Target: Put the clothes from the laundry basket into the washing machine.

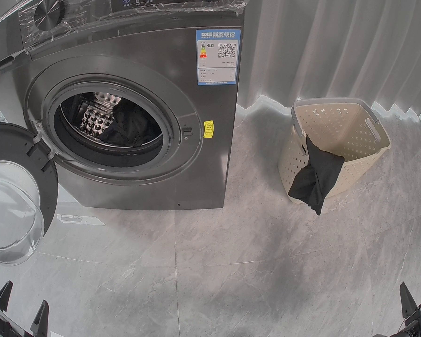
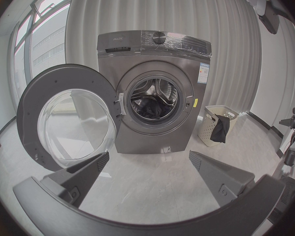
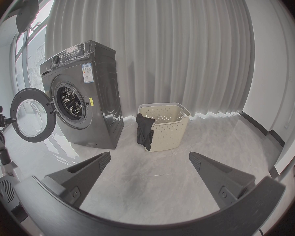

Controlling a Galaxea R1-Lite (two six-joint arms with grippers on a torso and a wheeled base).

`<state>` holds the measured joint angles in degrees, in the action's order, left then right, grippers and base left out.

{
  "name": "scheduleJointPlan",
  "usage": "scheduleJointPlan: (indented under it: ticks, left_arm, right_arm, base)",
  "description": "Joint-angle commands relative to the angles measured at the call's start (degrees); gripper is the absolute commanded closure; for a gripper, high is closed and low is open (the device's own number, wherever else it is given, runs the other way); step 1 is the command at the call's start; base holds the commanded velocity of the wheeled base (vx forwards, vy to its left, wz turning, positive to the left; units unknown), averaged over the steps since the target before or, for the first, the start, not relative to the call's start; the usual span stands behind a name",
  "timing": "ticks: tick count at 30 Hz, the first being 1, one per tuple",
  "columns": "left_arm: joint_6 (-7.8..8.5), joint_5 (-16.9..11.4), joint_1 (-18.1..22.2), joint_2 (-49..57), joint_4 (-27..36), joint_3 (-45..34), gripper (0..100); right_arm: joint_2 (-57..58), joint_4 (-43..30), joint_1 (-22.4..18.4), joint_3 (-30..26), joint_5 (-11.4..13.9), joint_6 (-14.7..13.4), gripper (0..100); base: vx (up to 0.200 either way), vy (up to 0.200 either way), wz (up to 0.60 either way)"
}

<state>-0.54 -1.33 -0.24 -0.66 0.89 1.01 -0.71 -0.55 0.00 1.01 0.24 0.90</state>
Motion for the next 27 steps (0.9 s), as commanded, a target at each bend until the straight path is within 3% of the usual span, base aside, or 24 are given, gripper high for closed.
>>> scheduleJointPlan:
  ticks: [1,7,27]
  left_arm:
    - [-0.08,0.01,-0.02,0.57,-0.01,-0.84,0]
    - [-0.08,0.01,-0.02,0.57,-0.01,-0.75,0]
    - [-0.34,0.19,-0.02,0.57,-0.10,-0.84,0]
  right_arm:
    - [0.71,0.02,0.00,-0.92,0.02,-0.02,0]
    - [0.71,0.02,0.00,-0.92,0.02,-0.02,0]
    - [0.71,0.02,0.00,-0.92,0.02,0.06,0]
  base:
    - [0.200,0.000,0.00]
    - [0.000,0.000,0.00]
    - [0.000,-0.200,0.00]
